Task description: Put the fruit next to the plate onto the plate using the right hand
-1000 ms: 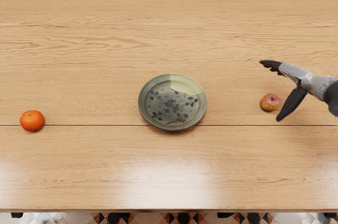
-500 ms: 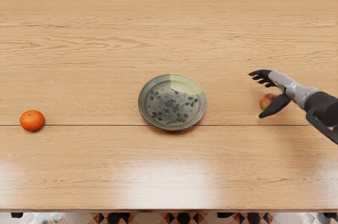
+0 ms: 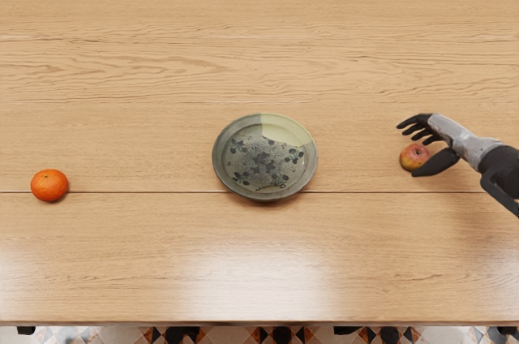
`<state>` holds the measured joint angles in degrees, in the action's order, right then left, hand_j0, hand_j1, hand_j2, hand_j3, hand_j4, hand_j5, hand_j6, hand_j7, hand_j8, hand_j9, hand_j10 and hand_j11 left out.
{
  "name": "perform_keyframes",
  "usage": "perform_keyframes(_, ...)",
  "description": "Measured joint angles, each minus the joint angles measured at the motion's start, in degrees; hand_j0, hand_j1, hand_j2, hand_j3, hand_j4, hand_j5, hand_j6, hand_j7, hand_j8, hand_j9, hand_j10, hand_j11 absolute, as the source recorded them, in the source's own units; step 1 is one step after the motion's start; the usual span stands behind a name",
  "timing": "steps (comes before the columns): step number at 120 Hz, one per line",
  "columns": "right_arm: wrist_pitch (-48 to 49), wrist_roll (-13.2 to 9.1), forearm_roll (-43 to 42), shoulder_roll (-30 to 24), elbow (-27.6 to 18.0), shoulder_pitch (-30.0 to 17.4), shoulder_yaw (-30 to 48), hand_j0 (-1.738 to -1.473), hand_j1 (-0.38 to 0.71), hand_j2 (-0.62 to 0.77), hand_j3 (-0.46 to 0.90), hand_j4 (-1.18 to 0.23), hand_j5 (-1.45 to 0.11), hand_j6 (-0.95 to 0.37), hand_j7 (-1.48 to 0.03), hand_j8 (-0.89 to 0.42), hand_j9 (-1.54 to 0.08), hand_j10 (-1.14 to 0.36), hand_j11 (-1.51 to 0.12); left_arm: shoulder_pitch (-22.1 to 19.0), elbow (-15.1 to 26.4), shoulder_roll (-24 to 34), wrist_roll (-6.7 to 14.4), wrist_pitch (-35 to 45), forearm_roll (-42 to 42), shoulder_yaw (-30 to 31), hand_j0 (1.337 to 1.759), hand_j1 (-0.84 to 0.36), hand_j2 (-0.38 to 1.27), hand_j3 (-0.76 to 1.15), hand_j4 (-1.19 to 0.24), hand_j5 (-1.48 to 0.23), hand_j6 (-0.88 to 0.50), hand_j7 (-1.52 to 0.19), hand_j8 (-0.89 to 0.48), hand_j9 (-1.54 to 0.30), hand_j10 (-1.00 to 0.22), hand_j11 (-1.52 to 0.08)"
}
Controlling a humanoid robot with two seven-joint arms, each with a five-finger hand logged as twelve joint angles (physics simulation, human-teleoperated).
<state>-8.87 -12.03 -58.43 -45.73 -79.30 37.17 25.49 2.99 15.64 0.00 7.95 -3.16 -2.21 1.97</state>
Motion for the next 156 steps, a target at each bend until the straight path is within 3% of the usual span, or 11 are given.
perform_keyframes(26, 0.44, -0.01, 0.22, -0.3, -0.22, -0.04, 0.27, -1.658, 0.23, -0.03, 0.0, -0.5, -0.65, -0.51, -0.65, -0.47, -0.65, -0.5, -0.65, 0.0, 0.0, 0.0, 0.01, 0.0, 0.0, 0.0, 1.658, 0.35, 0.0, 0.0, 0.0, 0.0, 0.0, 0.0, 0.0, 0.0, 0.0, 0.0)
perform_keyframes(51, 0.85, -0.02, 0.44, -0.77, -1.35, 0.01, 0.51, -1.657, 0.29, 0.19, 0.0, -0.62, -0.82, -0.51, -0.81, -0.42, -0.82, -0.56, -0.82, 0.0, 0.0, 0.0, 0.02, 0.0, 0.0, 0.01, 1.658, 0.35, 0.0, 0.0, 0.0, 0.0, 0.0, 0.0, 0.0, 0.0, 0.0, 0.0)
perform_keyframes(76, 3.56, 0.06, 1.05, -2.07, -2.56, 0.05, 3.1, -1.658, 0.29, 0.36, 0.0, -0.67, -0.91, -0.56, -0.88, -0.46, -0.91, -0.6, -0.91, 0.0, 0.0, 0.0, 0.0, 0.01, 0.0, -0.01, 1.658, 0.35, 0.0, 0.0, 0.0, 0.0, 0.0, 0.0, 0.0, 0.0, 0.0, 0.0)
perform_keyframes(129, 10.47, -0.04, 4.36, -1.91, -7.0, 0.06, 8.11, -1.658, 0.3, 0.4, 0.0, -0.67, -0.95, -0.57, -0.91, -0.45, -0.95, -0.59, -0.95, 0.0, 0.0, 0.0, 0.01, 0.0, 0.0, 0.0, 1.658, 0.35, 0.0, 0.0, 0.0, 0.0, 0.0, 0.0, 0.0, 0.0, 0.0, 0.0)
perform_keyframes(156, 10.43, -0.48, 4.47, 1.77, -7.73, 0.19, 8.74, -1.658, 0.3, 0.4, 0.0, -0.67, -0.94, -0.57, -0.9, -0.45, -0.94, -0.59, -0.94, 0.0, 0.0, 0.0, 0.0, 0.0, 0.0, 0.01, 1.658, 0.35, 0.0, 0.0, 0.0, 0.0, 0.0, 0.0, 0.0, 0.0, 0.0, 0.0)
